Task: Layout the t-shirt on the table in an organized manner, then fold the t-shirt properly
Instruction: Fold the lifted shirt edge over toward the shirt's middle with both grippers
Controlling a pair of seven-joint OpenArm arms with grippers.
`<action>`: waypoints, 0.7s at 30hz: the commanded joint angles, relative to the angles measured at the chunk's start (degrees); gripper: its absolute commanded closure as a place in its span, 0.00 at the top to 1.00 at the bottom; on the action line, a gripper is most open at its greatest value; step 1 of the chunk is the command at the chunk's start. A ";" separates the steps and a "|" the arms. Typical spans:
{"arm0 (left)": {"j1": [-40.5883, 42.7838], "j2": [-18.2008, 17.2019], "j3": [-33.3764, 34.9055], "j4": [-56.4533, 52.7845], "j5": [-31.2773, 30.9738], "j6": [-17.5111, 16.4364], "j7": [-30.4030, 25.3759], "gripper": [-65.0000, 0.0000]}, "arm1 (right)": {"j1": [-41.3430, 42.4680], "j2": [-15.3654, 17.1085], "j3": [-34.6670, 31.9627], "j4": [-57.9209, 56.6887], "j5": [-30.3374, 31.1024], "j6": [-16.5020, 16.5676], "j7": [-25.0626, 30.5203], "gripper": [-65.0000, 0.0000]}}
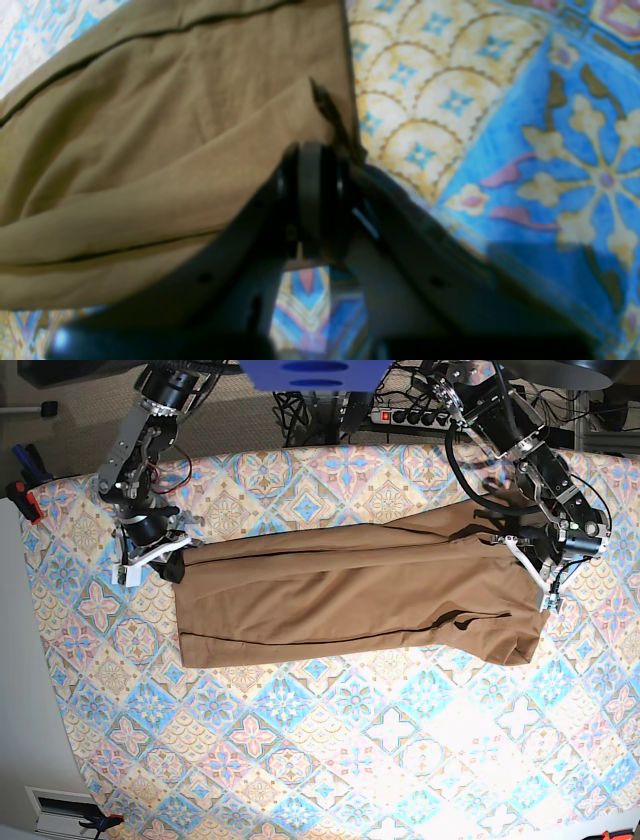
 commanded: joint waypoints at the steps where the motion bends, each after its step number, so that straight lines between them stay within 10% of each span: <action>1: -0.70 -0.66 -0.09 0.88 0.00 0.12 -0.60 0.00 | 0.55 0.43 0.95 0.79 0.78 0.20 1.42 0.00; 21: 1.93 -0.75 0.00 1.05 0.00 0.12 -1.04 0.00 | -0.85 0.43 2.53 0.79 0.78 0.20 0.90 0.00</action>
